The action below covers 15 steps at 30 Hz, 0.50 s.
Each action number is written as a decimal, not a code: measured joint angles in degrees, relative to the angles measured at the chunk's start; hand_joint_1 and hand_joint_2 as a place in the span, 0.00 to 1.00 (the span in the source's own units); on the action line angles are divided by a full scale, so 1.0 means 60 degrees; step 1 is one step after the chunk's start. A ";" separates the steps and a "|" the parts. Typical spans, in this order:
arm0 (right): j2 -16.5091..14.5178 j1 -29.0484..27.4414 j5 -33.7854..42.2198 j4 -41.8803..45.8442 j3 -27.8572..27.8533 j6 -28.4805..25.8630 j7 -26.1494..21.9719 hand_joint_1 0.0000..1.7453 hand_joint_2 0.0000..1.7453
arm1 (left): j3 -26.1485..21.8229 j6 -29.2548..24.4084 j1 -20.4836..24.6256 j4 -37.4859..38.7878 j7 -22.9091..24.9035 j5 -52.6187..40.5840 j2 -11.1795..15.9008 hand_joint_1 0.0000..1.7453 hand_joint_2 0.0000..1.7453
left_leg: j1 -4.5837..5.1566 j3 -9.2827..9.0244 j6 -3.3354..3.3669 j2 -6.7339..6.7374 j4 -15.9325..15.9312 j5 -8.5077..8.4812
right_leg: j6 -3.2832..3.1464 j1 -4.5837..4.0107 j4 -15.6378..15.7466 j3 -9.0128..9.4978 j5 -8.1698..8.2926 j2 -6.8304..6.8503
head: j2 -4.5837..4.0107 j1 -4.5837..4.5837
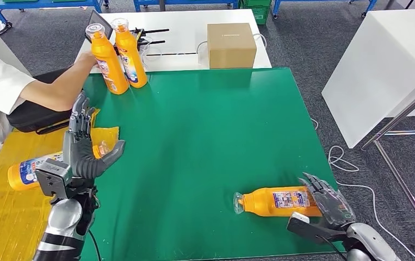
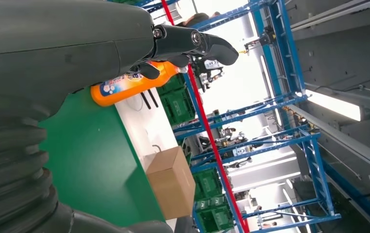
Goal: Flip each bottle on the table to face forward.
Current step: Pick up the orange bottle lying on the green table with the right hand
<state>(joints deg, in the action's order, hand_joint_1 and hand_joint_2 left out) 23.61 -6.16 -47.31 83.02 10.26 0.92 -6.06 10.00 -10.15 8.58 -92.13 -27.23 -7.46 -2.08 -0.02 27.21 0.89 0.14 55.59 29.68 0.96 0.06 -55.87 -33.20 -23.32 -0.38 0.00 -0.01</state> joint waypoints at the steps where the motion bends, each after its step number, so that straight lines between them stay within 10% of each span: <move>1: 0.0005 0.0065 -0.0114 -0.0058 0.0080 0.0000 0.0126 0.00 1.00 | 0.0004 -0.0011 -0.0002 0.0000 0.0008 0.0016 -0.0008 0.00 1.00 | 0.0000 -0.0002 0.0000 0.0000 0.0000 0.0000 | 0.0000 0.0000 0.0000 0.0000 0.0000 0.0000 | 0.0000 0.0001; 6: 0.0047 0.0277 -0.0278 -0.0234 0.0331 0.0002 0.0317 0.03 1.00 | 0.0005 -0.0025 -0.0014 0.0000 0.0018 0.0070 -0.0025 0.00 1.00 | 0.0000 -0.0011 0.0000 0.0001 0.0000 -0.0001 | 0.0000 -0.0002 0.0000 0.0002 0.0000 -0.0001 | 0.0000 0.0002; 11: 0.0201 0.0423 -0.0614 -0.0390 0.0570 0.0356 0.1064 0.94 1.00 | 0.0006 -0.0080 -0.0034 0.0000 0.0057 0.0099 -0.0038 0.00 1.00 | 0.0000 -0.0016 0.0000 0.0007 0.0000 0.0000 | 0.0000 -0.0002 0.0001 0.0009 0.0000 -0.0003 | 0.0000 -0.0001; 15: 0.0408 0.0662 -0.0885 -0.0634 0.0868 0.0557 0.1573 1.00 1.00 | 0.0006 -0.0090 -0.0069 0.0004 0.0121 0.0178 -0.0053 0.00 1.00 | 0.0001 -0.0039 0.0000 0.0007 0.0000 0.0000 | 0.0000 -0.0002 0.0004 0.0033 0.0000 -0.0003 | 0.0000 0.0001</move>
<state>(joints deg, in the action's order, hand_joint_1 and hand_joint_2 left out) 26.06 -2.19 -52.62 79.21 15.47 4.26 3.38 10.03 -10.69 8.17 -92.11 -26.51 -6.39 -2.40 -0.01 26.97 0.89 0.17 55.59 29.68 0.96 0.05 -55.85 -33.00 -23.32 -0.40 0.00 -0.01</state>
